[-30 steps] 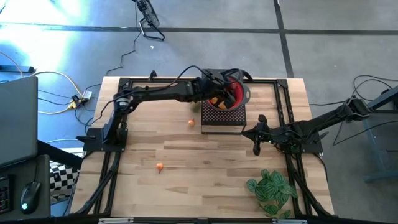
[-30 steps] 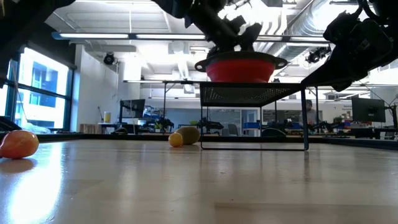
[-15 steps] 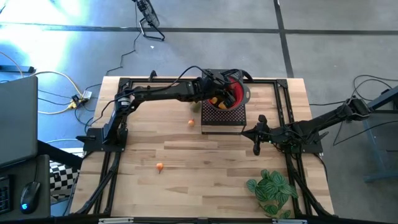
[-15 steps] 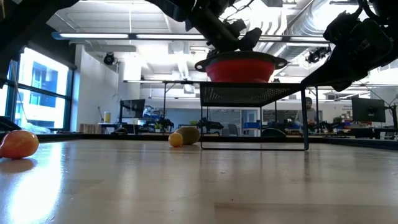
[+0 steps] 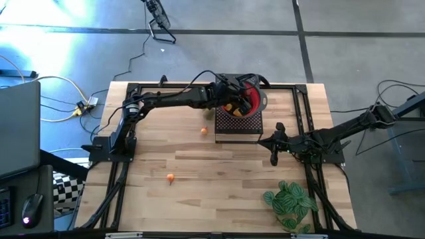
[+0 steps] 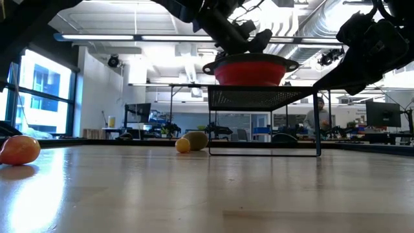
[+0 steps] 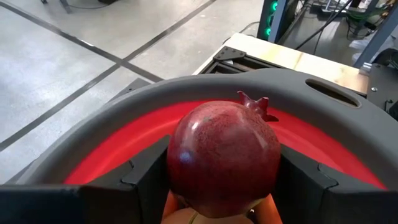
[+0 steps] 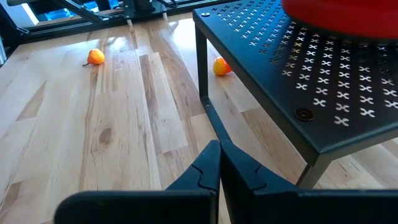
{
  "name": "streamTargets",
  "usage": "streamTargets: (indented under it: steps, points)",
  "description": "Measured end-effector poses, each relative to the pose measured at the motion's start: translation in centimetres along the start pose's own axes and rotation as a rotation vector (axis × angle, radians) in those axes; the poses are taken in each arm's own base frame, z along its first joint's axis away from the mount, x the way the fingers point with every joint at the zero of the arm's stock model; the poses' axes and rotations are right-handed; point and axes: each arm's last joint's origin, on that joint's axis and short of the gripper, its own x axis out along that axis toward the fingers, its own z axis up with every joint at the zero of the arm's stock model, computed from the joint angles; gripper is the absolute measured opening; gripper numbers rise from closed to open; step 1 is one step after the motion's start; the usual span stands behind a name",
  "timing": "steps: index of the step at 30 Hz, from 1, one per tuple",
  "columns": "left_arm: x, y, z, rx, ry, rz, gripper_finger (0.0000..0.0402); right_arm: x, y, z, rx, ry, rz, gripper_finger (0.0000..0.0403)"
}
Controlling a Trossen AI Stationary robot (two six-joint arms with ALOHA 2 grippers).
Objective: Pick & Place Fruit
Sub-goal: Put the red pomegranate into the red strainer bowl on the shelf
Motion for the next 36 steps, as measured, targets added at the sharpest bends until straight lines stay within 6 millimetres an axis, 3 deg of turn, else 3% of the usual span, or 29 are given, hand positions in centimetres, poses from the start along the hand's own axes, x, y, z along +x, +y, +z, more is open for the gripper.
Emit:
streamTargets:
  steps: [36]
  points:
    - [-0.06, 0.09, 0.01, 0.009, 0.0, 0.026, 0.0228, 0.0, 0.0, 0.01, -0.025, 0.0, 0.0, 0.0002]
